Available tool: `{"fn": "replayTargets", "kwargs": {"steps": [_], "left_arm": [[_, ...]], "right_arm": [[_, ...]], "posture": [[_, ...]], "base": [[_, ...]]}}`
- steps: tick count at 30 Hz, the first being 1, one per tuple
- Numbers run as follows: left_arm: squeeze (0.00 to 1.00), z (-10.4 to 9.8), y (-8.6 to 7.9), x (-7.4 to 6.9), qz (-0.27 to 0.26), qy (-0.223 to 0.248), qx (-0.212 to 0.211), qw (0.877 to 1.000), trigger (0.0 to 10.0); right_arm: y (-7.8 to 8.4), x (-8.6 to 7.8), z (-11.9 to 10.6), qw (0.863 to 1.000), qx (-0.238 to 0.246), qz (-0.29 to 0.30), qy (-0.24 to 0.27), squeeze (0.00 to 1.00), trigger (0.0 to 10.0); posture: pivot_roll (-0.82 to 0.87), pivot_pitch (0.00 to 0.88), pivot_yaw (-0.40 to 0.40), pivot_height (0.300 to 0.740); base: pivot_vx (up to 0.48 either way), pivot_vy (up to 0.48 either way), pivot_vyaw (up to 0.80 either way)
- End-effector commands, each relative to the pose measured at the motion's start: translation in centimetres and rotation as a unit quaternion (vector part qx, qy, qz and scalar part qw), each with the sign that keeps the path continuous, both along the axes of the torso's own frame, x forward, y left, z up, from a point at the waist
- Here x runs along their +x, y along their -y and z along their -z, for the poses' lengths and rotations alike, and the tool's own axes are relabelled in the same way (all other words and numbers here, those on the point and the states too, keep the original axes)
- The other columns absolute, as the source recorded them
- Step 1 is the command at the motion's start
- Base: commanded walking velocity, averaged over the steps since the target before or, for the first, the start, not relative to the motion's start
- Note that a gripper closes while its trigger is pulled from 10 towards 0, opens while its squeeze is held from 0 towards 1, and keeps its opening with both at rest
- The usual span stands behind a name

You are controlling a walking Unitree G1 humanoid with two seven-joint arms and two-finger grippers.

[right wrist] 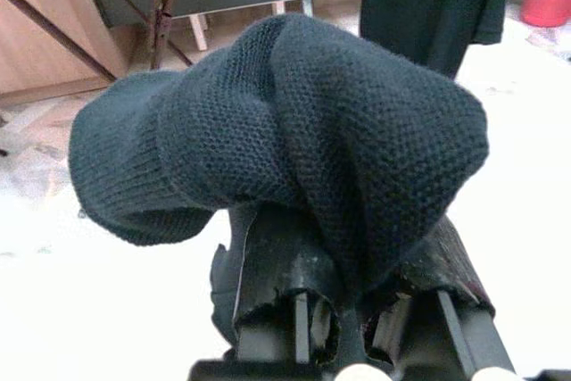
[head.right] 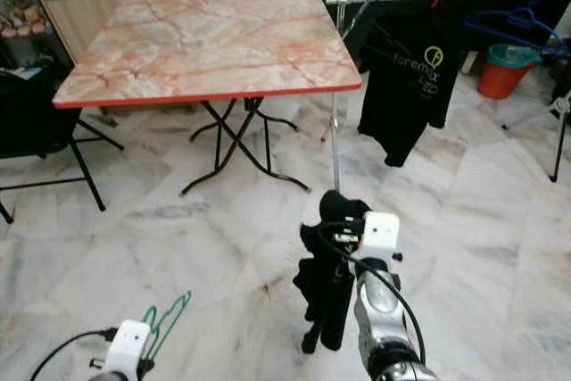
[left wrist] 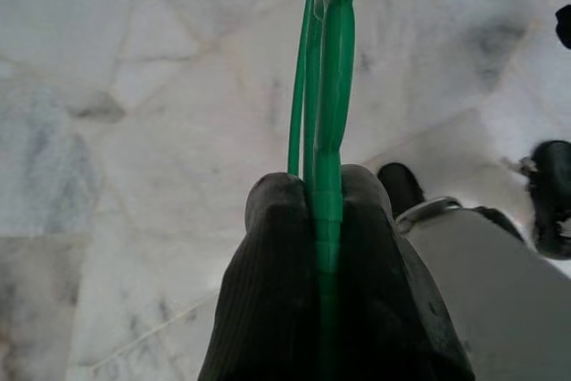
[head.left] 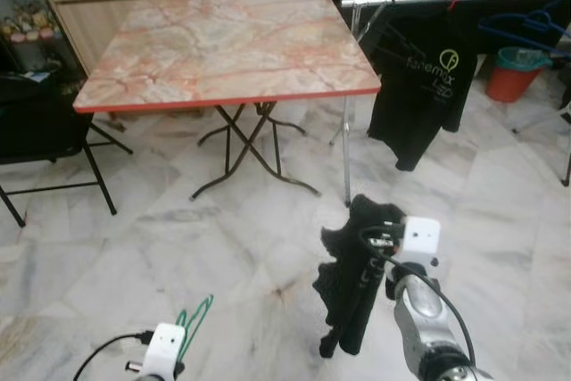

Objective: Hang hanger

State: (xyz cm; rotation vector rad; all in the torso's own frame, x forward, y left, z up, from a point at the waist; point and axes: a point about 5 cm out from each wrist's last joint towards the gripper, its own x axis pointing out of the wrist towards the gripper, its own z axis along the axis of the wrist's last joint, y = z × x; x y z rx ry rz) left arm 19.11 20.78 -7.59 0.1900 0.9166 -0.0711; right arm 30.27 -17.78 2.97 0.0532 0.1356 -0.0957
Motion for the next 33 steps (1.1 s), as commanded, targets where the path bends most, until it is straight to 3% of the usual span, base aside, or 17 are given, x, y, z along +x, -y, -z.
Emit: {"fn": "replayTargets", "kwargs": {"steps": [1, 8, 14, 33], "left_arm": [[0.0, 0.2, -0.3, -0.4, -0.003, -0.009, 0.001, 1.0, 10.0], [0.0, 0.3, -0.2, -0.8, 0.0, -0.013, 0.001, 1.0, 10.0], [0.0, 0.4, -0.2, -0.8, 0.001, -0.015, 0.001, 1.0, 10.0], [0.0, 0.4, 0.7, -0.5, 0.01, -0.012, -0.004, 1.0, 10.0]], "right_arm": [[0.0, 0.4, -0.7, 1.0, 0.002, 0.001, 0.019, 0.0, 10.0], [-0.3, 0.3, -0.7, 1.0, -0.008, -0.013, 0.024, 0.0, 10.0], [-0.5, 0.3, -0.8, 0.999, -0.008, -0.015, 0.029, 0.0, 10.0], [-0.4, 0.5, -0.9, 0.999, -0.009, -0.019, 0.028, 0.0, 10.0]], "posture": [[-0.11, 0.0, 0.024, 0.74], [-0.11, 0.0, 0.025, 0.74], [-0.11, 0.0, 0.025, 0.74], [-0.1, 0.0, 0.021, 0.74]], "base": [[0.0, 0.0, 0.0], [0.291, 0.0, 0.0], [0.294, 0.0, 0.53], [0.302, 0.0, 0.0]]}}
